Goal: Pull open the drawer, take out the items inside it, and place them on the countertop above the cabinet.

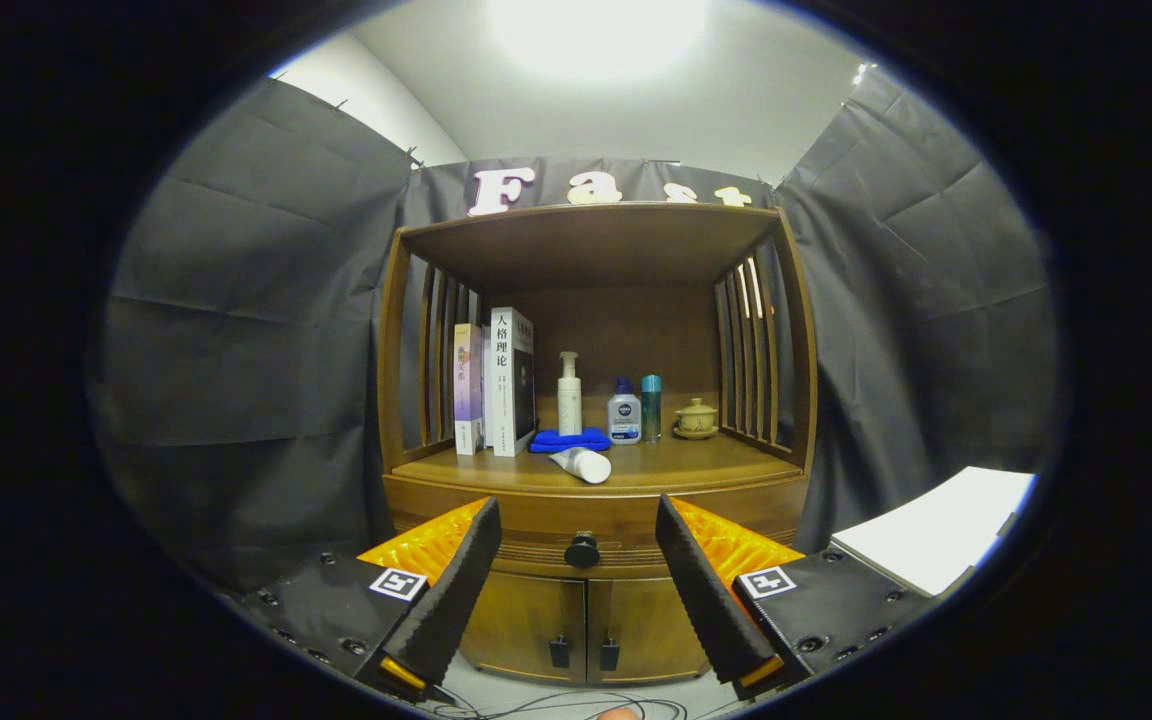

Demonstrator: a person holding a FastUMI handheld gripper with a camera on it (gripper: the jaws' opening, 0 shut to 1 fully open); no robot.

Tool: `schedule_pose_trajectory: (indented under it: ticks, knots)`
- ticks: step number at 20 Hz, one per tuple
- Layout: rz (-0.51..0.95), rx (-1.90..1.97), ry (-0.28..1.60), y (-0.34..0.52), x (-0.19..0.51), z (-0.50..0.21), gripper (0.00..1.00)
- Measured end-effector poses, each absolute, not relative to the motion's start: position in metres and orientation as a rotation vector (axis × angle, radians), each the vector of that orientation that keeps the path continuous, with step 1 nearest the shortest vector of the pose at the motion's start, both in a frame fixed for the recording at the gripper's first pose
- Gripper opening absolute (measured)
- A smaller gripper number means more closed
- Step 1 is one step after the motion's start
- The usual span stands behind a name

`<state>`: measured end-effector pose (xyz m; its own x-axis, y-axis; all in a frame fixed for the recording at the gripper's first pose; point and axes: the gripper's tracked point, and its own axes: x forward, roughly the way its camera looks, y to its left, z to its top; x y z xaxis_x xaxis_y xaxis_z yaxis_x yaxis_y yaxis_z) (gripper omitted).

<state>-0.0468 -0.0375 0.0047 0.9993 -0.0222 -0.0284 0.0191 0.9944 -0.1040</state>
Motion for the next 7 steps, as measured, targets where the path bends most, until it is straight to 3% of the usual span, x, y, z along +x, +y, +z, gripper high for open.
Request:
schedule_pose_trajectory:
  ticks: [7]
  knots:
    - [-0.019, -0.109, 0.047, -0.0364, -0.0455, -0.0012, 0.97]
